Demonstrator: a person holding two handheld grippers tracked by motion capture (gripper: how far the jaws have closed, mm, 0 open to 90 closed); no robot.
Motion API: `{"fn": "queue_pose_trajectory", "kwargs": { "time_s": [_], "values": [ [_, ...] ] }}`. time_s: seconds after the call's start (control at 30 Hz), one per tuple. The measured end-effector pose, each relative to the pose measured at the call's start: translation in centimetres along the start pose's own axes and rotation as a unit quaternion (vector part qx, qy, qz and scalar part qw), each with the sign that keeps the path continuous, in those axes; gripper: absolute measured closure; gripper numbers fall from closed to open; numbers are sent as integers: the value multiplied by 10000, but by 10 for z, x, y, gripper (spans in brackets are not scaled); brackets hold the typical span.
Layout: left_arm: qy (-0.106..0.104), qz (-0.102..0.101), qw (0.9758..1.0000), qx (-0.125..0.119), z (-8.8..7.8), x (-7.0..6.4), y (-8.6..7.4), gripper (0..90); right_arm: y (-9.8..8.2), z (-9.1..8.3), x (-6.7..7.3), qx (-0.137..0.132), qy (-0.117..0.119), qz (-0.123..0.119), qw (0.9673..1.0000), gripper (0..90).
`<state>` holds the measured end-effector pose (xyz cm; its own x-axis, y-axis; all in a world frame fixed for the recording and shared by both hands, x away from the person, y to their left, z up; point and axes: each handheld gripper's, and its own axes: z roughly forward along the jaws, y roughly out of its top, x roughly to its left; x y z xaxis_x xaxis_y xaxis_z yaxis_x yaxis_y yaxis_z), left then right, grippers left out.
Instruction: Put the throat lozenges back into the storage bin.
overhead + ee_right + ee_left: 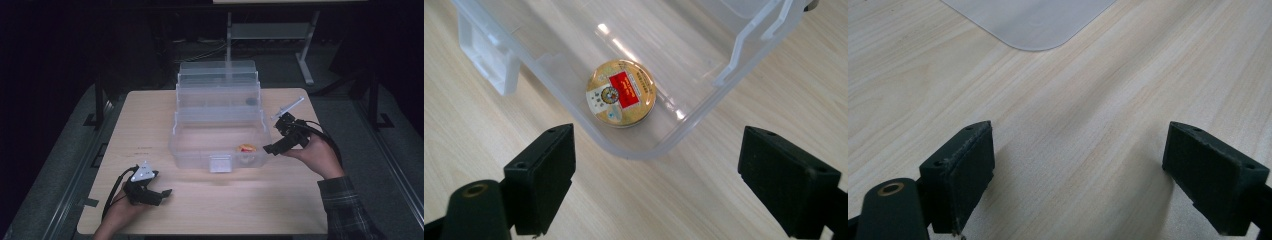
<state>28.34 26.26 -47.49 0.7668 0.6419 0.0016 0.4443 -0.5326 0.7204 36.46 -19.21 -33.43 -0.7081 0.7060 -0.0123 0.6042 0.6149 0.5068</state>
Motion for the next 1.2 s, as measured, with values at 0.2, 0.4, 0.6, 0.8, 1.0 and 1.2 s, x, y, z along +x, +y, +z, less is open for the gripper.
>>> {"fn": "queue_pose_trajectory", "kwargs": {
  "time_s": [0.2,0.4,0.6,0.8,1.0,1.2],
  "values": [
    [5,-6,10000,-2,0,0,0,124,-13,-3,-1,-97,-35,48,9999,128],
    [2,-13,10000,-1,0,0,0,124,-30,-3,-3,-176,-76,196,9996,86],
    [5,-5,10000,0,0,0,0,124,-47,0,-3,-231,-95,285,9993,46],
    [3,11,10000,12,0,0,0,124,-62,4,-4,-290,-223,428,9984,25],
    [2,-3,10000,11,0,0,0,124,-81,7,-3,-427,-222,583,9971,17],
    [7,-9,10000,9,0,0,0,125,-98,12,-3,-519,-234,692,9960,17]
  ]
}}
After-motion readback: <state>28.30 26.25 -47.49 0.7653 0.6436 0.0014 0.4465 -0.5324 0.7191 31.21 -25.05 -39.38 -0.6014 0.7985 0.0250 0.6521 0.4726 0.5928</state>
